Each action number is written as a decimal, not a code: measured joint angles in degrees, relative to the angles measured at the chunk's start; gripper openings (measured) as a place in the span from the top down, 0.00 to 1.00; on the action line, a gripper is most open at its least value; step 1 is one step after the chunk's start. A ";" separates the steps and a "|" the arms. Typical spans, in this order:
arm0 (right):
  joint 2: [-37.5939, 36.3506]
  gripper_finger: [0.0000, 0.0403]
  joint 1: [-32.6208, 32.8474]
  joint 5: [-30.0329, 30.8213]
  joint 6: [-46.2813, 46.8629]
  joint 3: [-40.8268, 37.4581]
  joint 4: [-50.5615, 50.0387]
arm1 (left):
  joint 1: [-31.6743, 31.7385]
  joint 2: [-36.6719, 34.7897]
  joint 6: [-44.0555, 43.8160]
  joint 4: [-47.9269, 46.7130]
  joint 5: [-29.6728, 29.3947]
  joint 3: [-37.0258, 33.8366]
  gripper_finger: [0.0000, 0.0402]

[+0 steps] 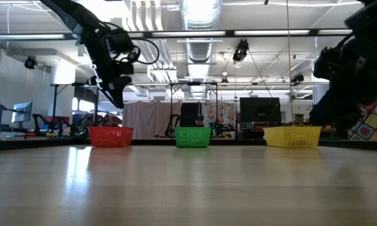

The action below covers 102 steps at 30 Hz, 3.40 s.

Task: Sort crayons
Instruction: Return to Home Position

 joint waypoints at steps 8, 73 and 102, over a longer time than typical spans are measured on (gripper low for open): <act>0.49 0.84 0.02 1.97 -3.49 5.26 0.61 | -6.50 -11.97 -4.32 9.25 8.96 -8.80 0.76; -5.52 0.80 5.32 23.03 -27.21 26.76 -14.17 | -47.64 -61.16 -7.97 50.14 -4.58 -42.53 0.89; -30.82 0.97 6.03 11.64 -31.26 -0.24 8.34 | -47.92 -80.15 -9.05 44.65 -6.27 -55.74 0.89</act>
